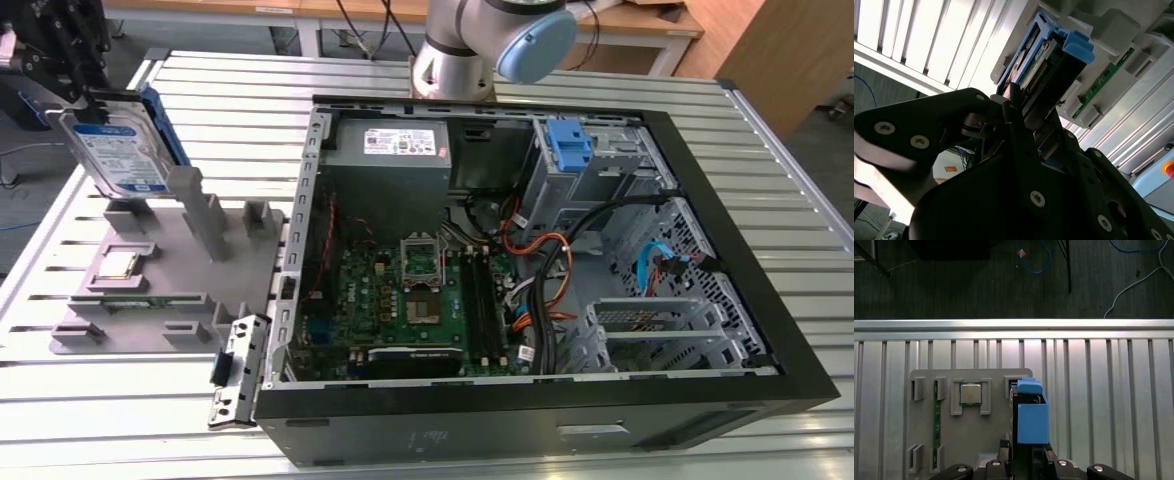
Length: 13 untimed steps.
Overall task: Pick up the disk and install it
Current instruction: 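Pick up the disk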
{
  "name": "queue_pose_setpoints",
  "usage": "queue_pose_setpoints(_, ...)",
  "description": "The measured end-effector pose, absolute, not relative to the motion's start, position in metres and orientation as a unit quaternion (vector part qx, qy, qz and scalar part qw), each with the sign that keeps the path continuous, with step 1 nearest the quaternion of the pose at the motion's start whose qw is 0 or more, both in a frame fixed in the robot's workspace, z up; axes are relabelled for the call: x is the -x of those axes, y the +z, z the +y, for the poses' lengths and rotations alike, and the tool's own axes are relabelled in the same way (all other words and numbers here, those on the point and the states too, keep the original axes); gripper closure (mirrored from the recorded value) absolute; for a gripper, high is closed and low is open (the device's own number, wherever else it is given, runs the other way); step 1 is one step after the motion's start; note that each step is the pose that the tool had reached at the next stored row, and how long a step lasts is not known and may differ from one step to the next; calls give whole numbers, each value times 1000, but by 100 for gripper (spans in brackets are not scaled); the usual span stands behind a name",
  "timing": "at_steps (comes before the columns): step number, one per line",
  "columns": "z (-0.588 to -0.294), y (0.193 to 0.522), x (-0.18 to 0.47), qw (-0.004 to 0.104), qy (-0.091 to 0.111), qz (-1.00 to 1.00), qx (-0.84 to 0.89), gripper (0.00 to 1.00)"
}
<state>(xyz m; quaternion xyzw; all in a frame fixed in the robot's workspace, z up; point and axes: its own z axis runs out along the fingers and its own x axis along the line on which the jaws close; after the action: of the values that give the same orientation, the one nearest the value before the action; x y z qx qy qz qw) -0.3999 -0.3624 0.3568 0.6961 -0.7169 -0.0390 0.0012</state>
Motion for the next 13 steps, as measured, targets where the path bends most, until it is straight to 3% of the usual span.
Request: queue_pose_setpoints(13, -362, 374, 400, 1, -39, -717, -696, 65)
